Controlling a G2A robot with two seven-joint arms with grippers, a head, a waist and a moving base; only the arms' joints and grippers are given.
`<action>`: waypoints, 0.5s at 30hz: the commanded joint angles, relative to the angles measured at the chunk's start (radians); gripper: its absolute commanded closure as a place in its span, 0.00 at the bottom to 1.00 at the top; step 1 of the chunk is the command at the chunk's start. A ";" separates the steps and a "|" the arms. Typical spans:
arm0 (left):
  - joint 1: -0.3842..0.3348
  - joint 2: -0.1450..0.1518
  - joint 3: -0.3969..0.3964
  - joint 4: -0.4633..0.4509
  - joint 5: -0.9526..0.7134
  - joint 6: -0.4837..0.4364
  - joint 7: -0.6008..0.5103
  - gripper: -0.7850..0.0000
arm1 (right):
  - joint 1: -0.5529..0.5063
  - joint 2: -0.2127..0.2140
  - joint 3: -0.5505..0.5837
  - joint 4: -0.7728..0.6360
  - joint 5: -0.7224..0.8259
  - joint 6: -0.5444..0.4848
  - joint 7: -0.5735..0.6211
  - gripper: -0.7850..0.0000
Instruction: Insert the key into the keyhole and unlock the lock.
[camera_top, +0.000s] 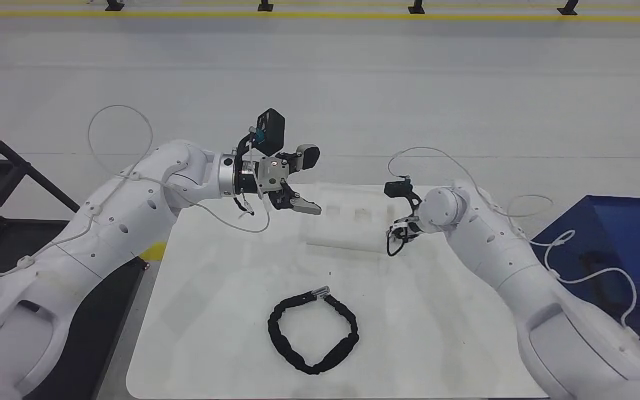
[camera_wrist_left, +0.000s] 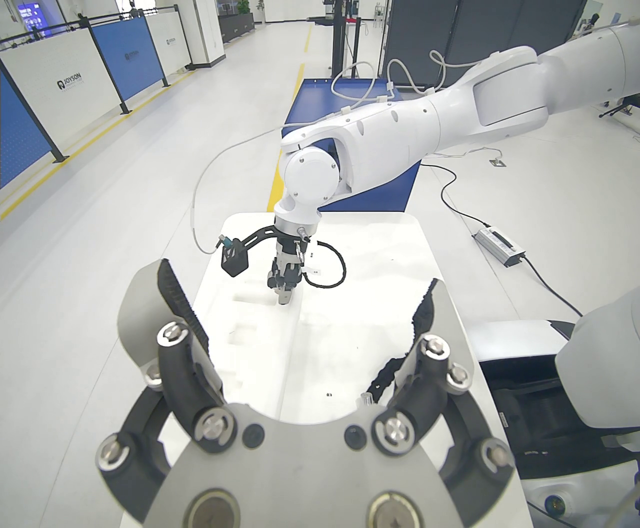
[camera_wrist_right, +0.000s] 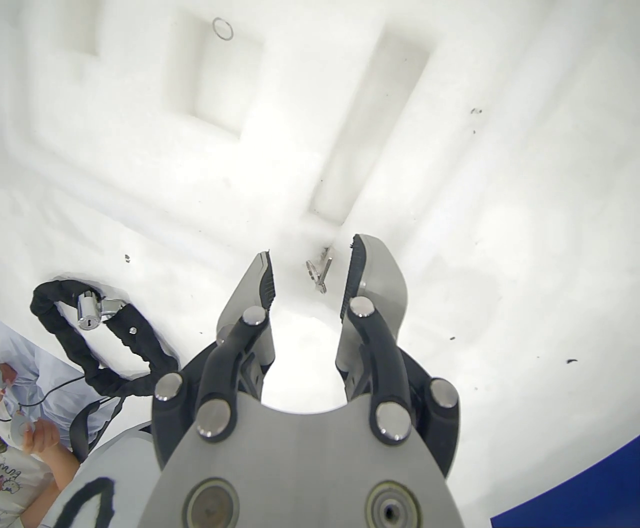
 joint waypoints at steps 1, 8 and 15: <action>0.000 0.000 0.000 0.000 0.000 0.000 0.000 0.00 | 0.003 -0.008 -0.003 0.019 -0.003 0.003 -0.009 0.68; 0.000 0.000 0.000 0.000 0.000 0.000 0.000 0.00 | 0.014 -0.038 -0.016 0.076 -0.017 0.008 -0.022 0.77; 0.000 0.000 0.000 0.000 0.000 0.000 0.000 0.00 | 0.026 -0.060 -0.023 0.114 -0.036 0.007 -0.030 1.00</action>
